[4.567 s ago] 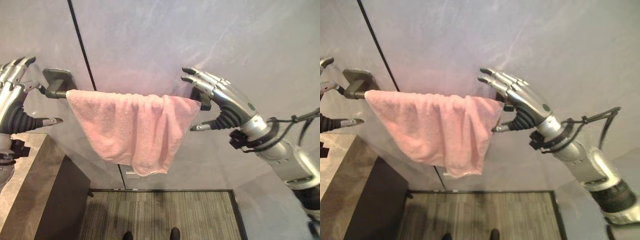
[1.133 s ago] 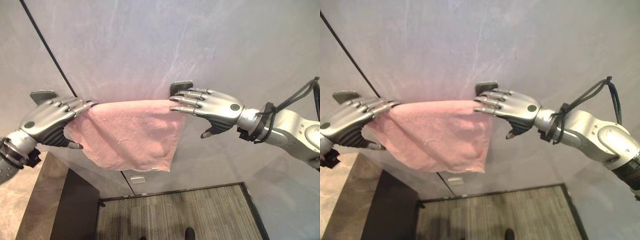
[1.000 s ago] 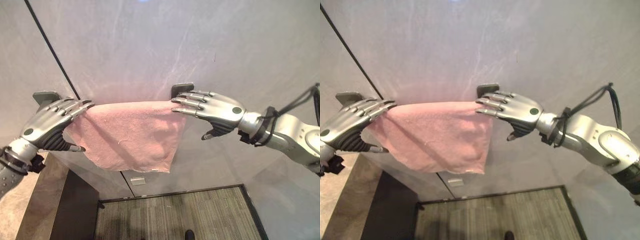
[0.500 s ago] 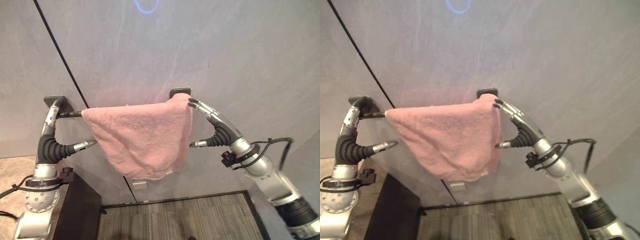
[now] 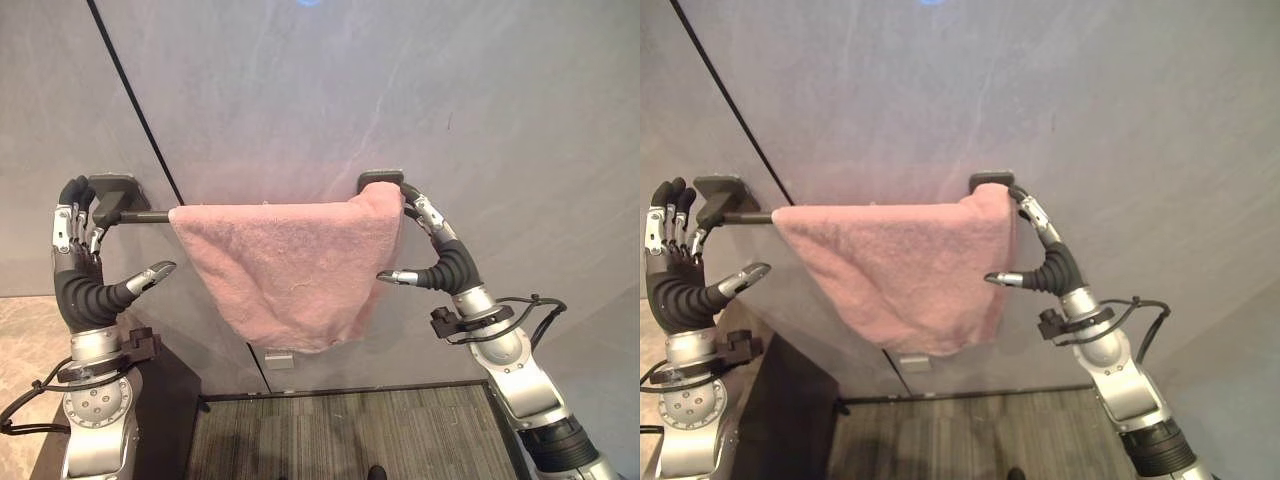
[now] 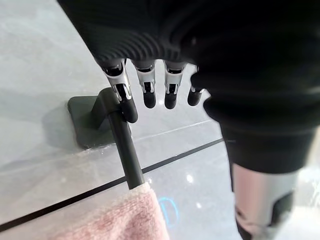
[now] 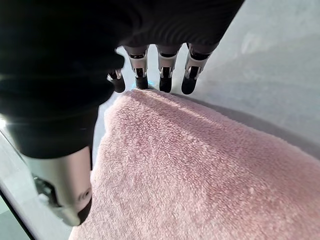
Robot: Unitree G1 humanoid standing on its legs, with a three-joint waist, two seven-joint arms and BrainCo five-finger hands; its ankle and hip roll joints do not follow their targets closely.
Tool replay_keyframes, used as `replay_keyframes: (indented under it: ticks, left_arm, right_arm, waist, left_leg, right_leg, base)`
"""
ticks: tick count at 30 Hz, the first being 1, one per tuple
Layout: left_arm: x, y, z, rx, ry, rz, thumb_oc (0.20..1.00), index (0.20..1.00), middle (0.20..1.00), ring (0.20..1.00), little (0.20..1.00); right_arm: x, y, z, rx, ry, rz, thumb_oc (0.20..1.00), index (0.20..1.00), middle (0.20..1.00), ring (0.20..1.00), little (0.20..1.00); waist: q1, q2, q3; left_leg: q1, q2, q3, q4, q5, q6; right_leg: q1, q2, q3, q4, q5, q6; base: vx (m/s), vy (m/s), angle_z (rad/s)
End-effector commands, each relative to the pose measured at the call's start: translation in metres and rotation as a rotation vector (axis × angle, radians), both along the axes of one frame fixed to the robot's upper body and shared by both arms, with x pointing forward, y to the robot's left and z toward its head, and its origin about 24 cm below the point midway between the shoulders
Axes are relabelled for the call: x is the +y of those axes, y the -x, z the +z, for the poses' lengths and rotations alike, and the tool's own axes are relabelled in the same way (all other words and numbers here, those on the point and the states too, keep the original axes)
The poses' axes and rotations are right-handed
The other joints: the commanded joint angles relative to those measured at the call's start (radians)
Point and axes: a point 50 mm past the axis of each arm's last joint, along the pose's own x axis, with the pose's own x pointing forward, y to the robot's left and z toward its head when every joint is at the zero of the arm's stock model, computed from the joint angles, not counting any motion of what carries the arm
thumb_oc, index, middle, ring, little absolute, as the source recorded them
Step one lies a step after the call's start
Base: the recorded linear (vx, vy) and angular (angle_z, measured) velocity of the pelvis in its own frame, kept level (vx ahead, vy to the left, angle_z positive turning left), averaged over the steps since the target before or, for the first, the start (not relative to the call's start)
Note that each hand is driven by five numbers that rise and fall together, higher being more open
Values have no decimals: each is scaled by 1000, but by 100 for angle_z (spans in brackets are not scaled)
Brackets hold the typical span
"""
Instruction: Put brush and paste in cup on sink, flatten towel.
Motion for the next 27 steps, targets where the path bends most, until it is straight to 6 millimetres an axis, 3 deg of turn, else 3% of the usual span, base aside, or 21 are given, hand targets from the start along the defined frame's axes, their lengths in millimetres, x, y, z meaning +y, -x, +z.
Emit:
replay_keyframes:
  ticks: [1,4,12,27]
  left_arm:
    - [12,-8,-1,161,-354,85,1000,1000,1000,1000,1000]
    - [11,-7,34,111,-738,86,1000,1000,1000,1000,1000]
    - [15,-5,78,71,-1073,117,1000,1000,1000,1000,1000]
    - [25,3,77,211,-1545,171,1000,1000,1000,1000,1000]
  right_arm:
    - [17,3,51,-253,-20,100,1000,1000,1000,1000,1000]
    - [24,4,63,-294,-50,163,1000,1000,1000,1000,1000]
    - [14,6,78,-348,-56,131,1000,1000,1000,1000,1000]
    - [-27,20,65,-300,-209,3,1000,1000,1000,1000,1000]
  waist:
    - [-2,-24,2]
    - [-1,-14,1]
    - [-18,8,-3]
    - [-47,28,6]
  left_leg:
    - [-18,15,26,5,16,-3]
    - [-14,16,37,5,14,-6]
    - [-10,22,70,5,18,-16]
    - [-19,26,94,5,19,-18]
  right_leg:
    - [54,-71,-11,18,-35,62]
    - [50,-70,-4,20,-31,68]
    - [32,-69,12,11,-11,81]
    - [3,-67,32,8,-1,92]
  base:
    - [0,0,0]
    - [6,-2,-3]
    - [1,3,-12]
    - [-2,3,-7]
